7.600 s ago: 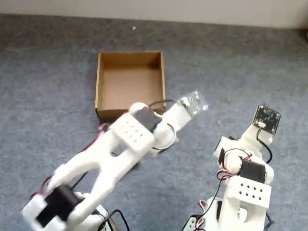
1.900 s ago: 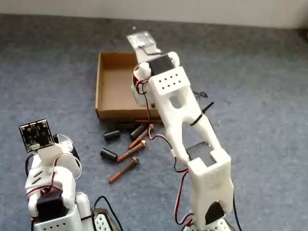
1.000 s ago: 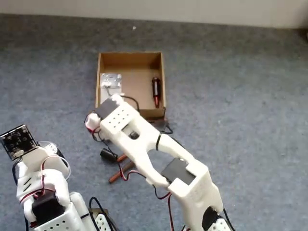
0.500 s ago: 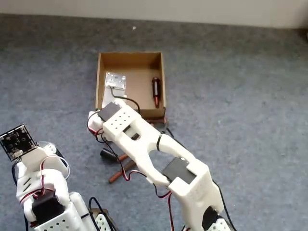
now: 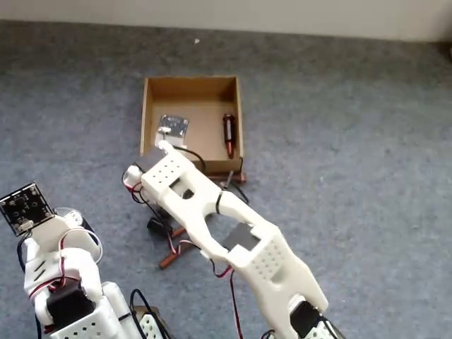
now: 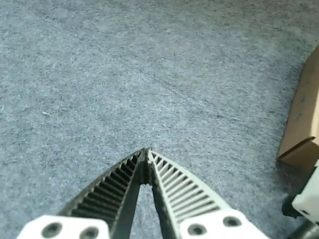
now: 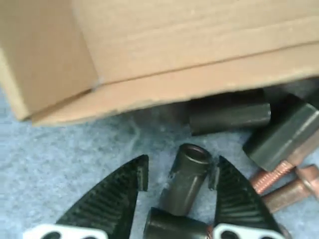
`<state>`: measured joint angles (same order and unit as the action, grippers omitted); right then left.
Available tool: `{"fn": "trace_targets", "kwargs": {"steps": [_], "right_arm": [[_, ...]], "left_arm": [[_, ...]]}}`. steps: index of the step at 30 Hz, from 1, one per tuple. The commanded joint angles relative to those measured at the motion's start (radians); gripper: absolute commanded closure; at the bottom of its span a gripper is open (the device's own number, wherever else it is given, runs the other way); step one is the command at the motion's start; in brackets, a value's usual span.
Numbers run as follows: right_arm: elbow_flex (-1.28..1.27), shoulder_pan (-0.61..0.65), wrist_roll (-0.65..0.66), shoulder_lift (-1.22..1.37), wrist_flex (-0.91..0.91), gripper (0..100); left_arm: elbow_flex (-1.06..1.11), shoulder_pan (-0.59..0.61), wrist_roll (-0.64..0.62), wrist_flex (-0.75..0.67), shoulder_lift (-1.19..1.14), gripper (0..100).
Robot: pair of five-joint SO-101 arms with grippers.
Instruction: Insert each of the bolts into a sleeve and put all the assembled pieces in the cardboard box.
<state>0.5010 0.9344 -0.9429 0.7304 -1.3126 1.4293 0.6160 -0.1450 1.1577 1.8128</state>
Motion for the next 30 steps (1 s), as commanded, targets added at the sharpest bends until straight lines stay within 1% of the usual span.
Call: {"fn": "trace_targets", "kwargs": {"steps": [1,3,4,8,9,11,14,17,19,23,24,28,30], "right_arm": [[0.14,-0.016,-0.014,0.045,-0.077,80.7],[0.18,-0.015,-0.012,0.077,-0.127,81.9],[0.202,-0.015,-0.006,0.091,-0.153,84.1],[0.283,-0.015,-0.003,0.116,-0.254,98.2],[0.297,-0.015,-0.003,0.119,-0.274,99.8],[0.317,-0.015,0.02,0.124,-0.311,98.8],[0.363,-0.016,0.138,0.114,-0.357,99.5],[0.475,-0.016,0.224,0.084,-0.45,99.5],[0.529,-0.03,0.281,0.035,-0.453,99.5],[0.466,-0.081,0.354,-0.102,-0.453,99.5],[0.438,-0.088,0.374,-0.147,-0.453,99.5],[0.231,-0.105,0.445,-0.361,-0.452,99.5],[0.108,-0.119,0.468,-0.479,-0.449,99.5]], "left_arm": [[-0.002,0.005,0.003,-0.018,0.007,97],[0.012,0.005,0.005,-0.026,0.007,97],[0.018,0.005,0.005,-0.037,0.007,97],[0.018,0.005,0.005,-0.043,0.007,97],[0.019,0.005,0.005,-0.043,0.007,97],[0.022,0.005,0.005,-0.044,0.007,97],[0.022,0.005,0.005,-0.044,0.007,97],[0.022,0.004,0.005,-0.044,0.007,97],[0.022,0.004,0.008,-0.044,0.007,97],[0.022,-0.042,0.015,-0.04,0.005,97],[0.022,-0.061,0.044,-0.038,0.005,97],[0.021,-0.148,0.249,-0.038,0.004,97],[0.018,-0.205,0.295,-0.038,0.002,97]]}}
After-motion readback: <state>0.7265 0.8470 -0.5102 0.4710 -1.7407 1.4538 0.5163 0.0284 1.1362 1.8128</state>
